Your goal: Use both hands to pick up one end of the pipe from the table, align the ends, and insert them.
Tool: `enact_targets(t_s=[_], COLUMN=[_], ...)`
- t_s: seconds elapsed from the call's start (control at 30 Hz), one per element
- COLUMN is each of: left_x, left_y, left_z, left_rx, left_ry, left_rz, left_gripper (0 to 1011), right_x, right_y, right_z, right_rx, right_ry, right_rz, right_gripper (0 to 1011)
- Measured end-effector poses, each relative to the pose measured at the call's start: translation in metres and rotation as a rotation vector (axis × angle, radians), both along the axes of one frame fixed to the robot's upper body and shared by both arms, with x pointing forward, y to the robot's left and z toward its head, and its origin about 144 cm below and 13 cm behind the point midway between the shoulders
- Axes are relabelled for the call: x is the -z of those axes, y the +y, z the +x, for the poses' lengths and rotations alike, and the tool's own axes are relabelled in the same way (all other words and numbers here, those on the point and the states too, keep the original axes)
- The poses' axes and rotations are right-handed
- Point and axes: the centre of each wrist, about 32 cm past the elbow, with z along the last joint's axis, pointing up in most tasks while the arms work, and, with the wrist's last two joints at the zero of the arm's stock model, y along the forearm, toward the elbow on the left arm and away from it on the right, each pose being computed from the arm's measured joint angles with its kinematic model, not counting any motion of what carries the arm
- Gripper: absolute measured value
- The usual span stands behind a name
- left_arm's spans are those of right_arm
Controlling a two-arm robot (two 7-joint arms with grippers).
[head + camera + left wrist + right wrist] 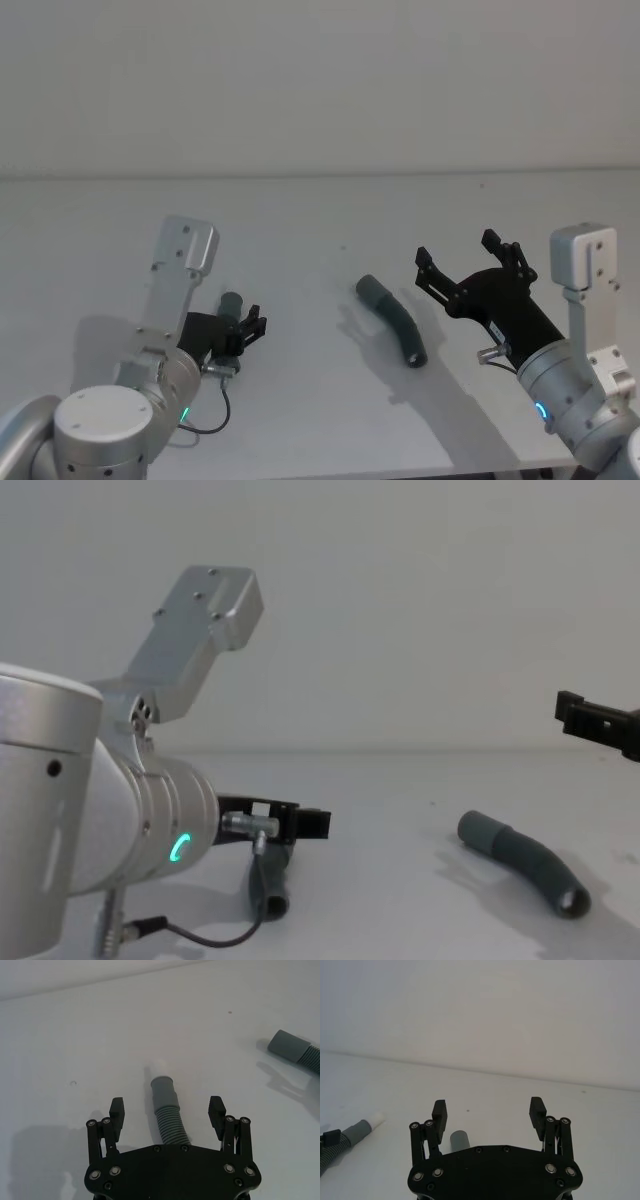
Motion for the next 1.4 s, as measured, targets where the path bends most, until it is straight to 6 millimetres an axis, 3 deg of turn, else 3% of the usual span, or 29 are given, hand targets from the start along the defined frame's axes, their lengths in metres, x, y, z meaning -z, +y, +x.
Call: enact_targets(t_s=[0.93,1.03,1.4], left_x=[0.012,0.013,0.014], left_y=[-0.007,-0.007,-0.008], left_z=[0.028,0.030,0.038], left_rx=[-0.014,-0.010,0.020], left_ry=[0.088,0.093,0.109], left_rz=[-0.029,-0.029,-0.026], left_gripper=[996,961,626], right_x=[0.000,0.000,0.000], right_y=[0.000,0.000,0.000], right_z=[0.000,0.000,0.000], right_rx=[0.000,0.000,0.000], right_ry=[0.000,0.000,0.000], right_rz=[0.000,0.000,0.000], right_gripper=[1001,1002,1002])
